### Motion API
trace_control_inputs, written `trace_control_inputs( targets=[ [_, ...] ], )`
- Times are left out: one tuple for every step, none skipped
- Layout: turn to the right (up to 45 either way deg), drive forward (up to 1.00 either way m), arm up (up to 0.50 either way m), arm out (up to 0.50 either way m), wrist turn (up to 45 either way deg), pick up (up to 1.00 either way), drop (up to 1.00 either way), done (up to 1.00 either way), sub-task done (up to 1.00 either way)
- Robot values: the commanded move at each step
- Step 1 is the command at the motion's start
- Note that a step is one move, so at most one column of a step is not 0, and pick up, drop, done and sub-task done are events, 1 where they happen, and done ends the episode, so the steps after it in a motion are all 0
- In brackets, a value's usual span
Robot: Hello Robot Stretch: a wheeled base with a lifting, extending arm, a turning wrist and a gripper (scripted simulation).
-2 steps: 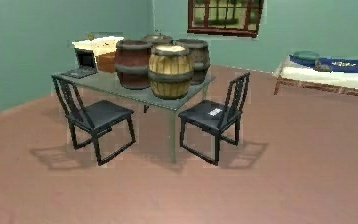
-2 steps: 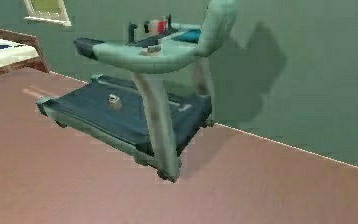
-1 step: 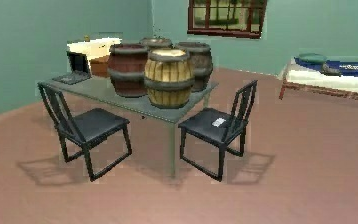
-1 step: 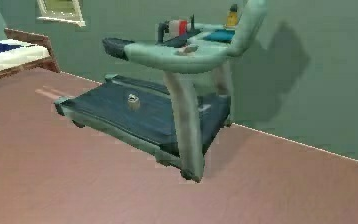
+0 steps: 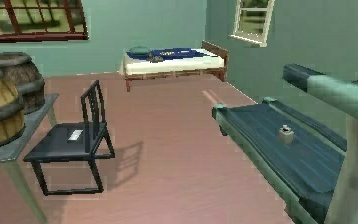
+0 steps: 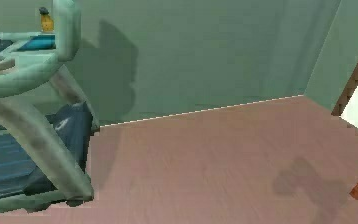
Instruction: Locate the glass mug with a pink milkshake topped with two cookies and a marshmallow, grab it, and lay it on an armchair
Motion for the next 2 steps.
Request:
trace_control_inputs(
  targets=[
    [6.0, 0.0, 0.0, 0.0, 0.0, 0.0, 0.0, 0.0, 0.0],
    [0.0, 1.0, 0.0, 0.0, 0.0, 0.0, 0.0, 0.0, 0.0]
  ],
)
